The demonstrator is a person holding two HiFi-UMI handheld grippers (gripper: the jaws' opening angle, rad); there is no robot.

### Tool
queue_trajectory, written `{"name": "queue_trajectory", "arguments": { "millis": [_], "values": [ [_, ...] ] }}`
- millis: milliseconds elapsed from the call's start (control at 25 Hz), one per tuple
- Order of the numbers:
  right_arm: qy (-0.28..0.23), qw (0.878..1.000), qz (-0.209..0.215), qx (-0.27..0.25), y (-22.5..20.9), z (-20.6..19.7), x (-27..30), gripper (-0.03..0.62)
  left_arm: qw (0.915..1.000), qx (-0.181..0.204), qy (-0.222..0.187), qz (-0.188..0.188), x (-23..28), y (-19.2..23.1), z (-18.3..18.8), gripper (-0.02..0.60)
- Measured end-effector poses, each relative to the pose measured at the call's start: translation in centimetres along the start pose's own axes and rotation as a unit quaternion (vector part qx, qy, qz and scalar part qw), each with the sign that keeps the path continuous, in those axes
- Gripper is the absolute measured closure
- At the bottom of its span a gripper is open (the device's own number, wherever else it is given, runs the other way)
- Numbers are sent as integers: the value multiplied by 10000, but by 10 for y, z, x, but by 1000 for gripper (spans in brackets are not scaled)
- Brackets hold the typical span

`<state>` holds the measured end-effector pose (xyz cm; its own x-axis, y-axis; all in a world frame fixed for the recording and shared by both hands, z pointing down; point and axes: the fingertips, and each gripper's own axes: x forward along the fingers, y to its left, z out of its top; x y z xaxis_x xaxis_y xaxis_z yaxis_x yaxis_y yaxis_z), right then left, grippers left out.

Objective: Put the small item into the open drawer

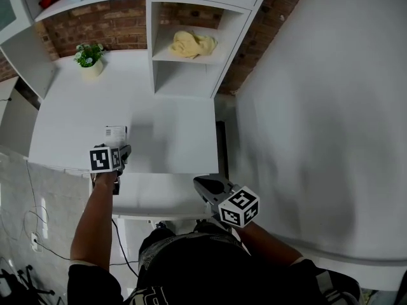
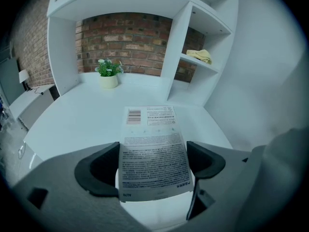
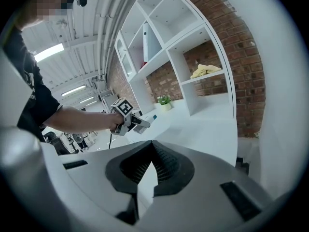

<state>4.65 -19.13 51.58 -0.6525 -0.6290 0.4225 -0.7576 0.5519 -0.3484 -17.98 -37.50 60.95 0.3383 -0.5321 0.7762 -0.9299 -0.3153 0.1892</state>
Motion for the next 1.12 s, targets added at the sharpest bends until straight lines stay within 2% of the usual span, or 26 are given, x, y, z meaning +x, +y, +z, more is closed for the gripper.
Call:
{"name": "queue_trajectory", "arguments": {
  "millis": [640, 960, 1120],
  "values": [
    [-95, 9999, 42, 6, -2, -9, -21, 589, 9992, 60, -240, -307, -46, -85, -62, 162],
    [-141, 9999, 34, 33, -8, -6, -22, 589, 9988, 231, -71, -436, -44, -115, -101, 161],
    [-124, 9999, 64, 46, -10, -7, -23, 589, 9985, 190, 91, -504, -38, -125, -122, 161]
  ]
}}
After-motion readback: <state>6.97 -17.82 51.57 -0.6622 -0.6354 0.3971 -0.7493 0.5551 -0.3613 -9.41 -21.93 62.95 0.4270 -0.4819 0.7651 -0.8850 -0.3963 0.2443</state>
